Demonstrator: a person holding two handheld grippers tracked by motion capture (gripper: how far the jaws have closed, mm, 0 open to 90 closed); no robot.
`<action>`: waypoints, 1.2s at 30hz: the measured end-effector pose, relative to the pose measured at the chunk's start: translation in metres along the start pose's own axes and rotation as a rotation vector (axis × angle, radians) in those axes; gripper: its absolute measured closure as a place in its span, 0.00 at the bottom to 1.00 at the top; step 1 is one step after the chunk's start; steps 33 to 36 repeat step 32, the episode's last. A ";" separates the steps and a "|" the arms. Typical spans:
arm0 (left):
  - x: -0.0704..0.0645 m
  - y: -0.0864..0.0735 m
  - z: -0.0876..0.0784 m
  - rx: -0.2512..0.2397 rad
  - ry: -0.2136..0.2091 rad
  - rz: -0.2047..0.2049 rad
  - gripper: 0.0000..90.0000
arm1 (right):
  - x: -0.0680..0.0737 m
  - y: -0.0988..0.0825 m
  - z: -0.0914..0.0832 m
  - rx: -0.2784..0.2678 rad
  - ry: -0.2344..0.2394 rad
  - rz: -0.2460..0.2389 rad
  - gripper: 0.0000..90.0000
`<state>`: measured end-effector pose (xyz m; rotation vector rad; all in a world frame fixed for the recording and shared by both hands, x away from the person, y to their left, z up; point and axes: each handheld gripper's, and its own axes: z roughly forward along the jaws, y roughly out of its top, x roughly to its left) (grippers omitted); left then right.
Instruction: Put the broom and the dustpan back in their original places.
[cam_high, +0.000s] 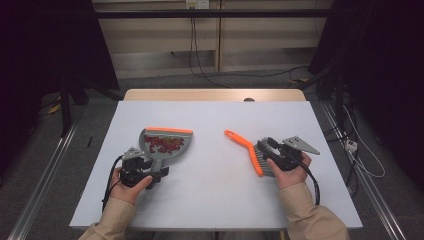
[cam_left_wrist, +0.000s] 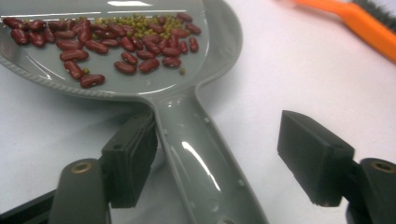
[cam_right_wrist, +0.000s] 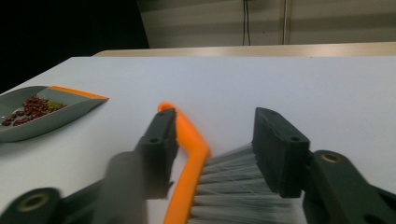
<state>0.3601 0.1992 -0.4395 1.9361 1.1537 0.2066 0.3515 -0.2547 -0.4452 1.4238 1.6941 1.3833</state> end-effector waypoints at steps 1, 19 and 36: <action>0.000 0.000 -0.001 -0.010 0.006 0.008 0.28 | -0.001 0.000 -0.001 0.004 0.006 0.002 0.51; 0.006 -0.004 -0.022 -0.123 -0.058 0.097 0.10 | -0.009 -0.007 -0.032 0.044 0.125 -0.092 0.29; 0.008 -0.012 -0.027 -0.133 -0.099 0.146 0.07 | -0.014 -0.019 -0.047 0.080 0.152 -0.129 0.24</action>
